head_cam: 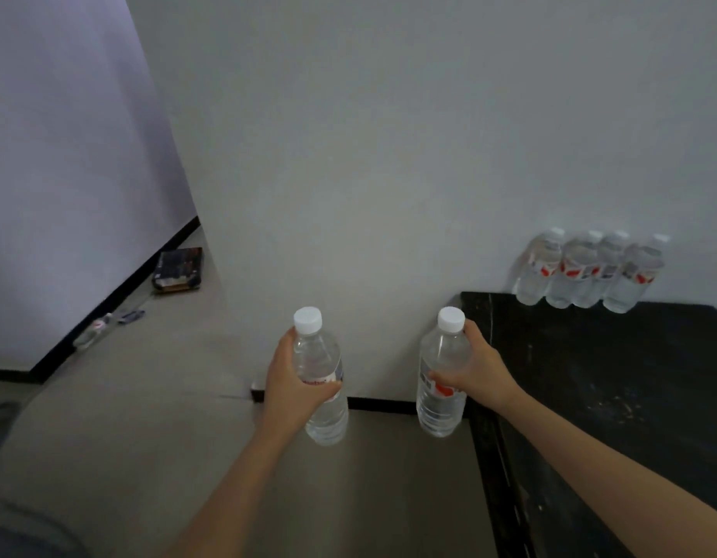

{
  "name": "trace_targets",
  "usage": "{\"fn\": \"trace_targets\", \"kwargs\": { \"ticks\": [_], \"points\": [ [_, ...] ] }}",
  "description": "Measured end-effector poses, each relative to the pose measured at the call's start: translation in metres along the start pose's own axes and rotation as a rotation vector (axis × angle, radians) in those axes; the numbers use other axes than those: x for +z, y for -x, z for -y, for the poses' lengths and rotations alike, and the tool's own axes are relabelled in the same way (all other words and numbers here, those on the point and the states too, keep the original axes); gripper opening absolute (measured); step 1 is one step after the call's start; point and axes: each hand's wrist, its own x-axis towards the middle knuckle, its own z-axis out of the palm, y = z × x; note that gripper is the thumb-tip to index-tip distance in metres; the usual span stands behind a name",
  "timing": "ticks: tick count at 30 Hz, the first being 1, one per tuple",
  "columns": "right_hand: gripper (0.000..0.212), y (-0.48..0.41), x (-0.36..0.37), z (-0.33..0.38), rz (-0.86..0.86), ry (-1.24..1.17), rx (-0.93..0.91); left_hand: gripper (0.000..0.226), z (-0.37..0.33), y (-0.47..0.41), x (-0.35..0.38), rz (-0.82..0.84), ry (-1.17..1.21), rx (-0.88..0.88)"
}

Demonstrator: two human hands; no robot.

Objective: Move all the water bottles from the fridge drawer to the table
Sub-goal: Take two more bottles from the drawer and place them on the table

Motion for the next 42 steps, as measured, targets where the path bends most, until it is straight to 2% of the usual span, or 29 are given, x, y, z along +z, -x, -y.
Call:
{"fn": "trace_targets", "kwargs": {
  "ticks": [5,12,27,33,38,42],
  "points": [
    [0.079,-0.060,-0.011,-0.005,-0.099,0.016,0.104,0.085,0.018,-0.092,0.030,0.077,-0.023,0.048],
    [0.080,-0.095,-0.051,-0.044,-0.209,0.029,0.260,0.084,0.034,-0.149,0.104,0.153,-0.004,0.033],
    [0.090,-0.133,-0.185,-0.163,-0.280,0.025,0.320,0.079,-0.002,-0.159,0.302,0.321,0.014,0.059],
    [0.093,-0.152,-0.215,-0.197,-0.310,0.017,0.372,0.078,-0.014,-0.163,0.353,0.399,0.013,0.075],
    [0.091,-0.171,-0.238,-0.221,-0.289,0.003,0.425,0.074,-0.021,-0.170,0.402,0.372,-0.009,0.085],
    [0.086,-0.183,-0.255,-0.239,-0.319,-0.008,0.466,0.082,-0.018,-0.182,0.446,0.405,-0.047,0.061]
  ]
}}
